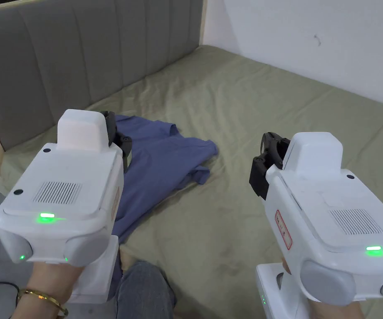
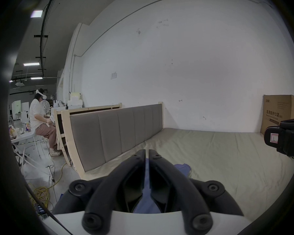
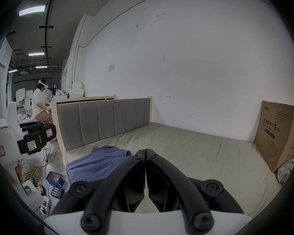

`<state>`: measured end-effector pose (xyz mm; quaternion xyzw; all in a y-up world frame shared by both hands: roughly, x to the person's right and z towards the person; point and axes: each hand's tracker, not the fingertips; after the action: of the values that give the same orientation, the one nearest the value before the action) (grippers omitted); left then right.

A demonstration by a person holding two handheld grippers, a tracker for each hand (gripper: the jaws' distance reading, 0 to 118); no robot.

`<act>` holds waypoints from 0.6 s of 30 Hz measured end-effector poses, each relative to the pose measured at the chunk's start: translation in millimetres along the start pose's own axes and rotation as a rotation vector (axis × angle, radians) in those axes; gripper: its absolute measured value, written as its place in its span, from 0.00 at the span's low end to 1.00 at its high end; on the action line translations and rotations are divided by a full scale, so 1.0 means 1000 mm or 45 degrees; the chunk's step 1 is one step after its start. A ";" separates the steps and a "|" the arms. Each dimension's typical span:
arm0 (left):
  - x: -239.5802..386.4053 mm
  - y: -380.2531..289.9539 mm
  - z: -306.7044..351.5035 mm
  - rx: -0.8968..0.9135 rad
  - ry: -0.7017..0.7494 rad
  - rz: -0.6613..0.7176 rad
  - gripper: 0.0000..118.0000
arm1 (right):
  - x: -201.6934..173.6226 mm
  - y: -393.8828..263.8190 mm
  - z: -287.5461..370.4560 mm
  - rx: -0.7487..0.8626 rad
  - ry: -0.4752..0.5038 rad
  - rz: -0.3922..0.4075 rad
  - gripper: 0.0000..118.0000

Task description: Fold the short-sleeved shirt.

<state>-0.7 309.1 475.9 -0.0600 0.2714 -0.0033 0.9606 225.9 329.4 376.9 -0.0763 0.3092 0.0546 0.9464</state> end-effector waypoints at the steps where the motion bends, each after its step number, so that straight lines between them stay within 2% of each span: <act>1: -0.001 0.000 -0.008 -0.021 -0.012 0.003 0.23 | 0.001 0.000 -0.001 -0.002 -0.001 0.000 0.00; 2: -0.001 0.002 -0.016 -0.033 -0.025 0.003 0.35 | 0.001 0.001 -0.002 -0.003 -0.003 0.001 0.00; 3: -0.002 0.003 -0.026 -0.045 -0.038 0.004 0.52 | 0.002 0.001 -0.003 -0.003 -0.003 0.003 0.00; 4: -0.003 0.006 -0.037 -0.074 -0.049 0.008 0.74 | 0.004 0.002 -0.004 -0.005 -0.005 0.006 0.00; 5: -0.004 0.009 -0.048 -0.120 -0.062 0.011 0.89 | 0.004 0.002 -0.004 -0.006 -0.006 0.007 0.00; 6: -0.006 0.012 -0.061 -0.147 -0.083 0.022 1.00 | 0.005 0.002 -0.005 -0.004 -0.008 0.007 0.00; 10: -0.006 0.020 -0.122 -0.227 -0.148 -0.011 1.00 | 0.006 0.005 -0.012 -0.012 -0.015 0.007 0.00; 14: -0.005 0.013 -0.204 -0.502 -0.219 -0.050 1.00 | 0.012 0.002 -0.027 -0.035 -0.024 0.004 0.00; 18: 0.006 -0.027 -0.281 -0.841 -0.277 -0.091 1.00 | 0.023 -0.009 -0.047 -0.099 -0.023 -0.027 0.00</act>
<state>-141.2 250.6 238.0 -0.3771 0.1516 0.0576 0.9119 218.9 313.1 327.0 -0.1157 0.2976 0.0573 0.9459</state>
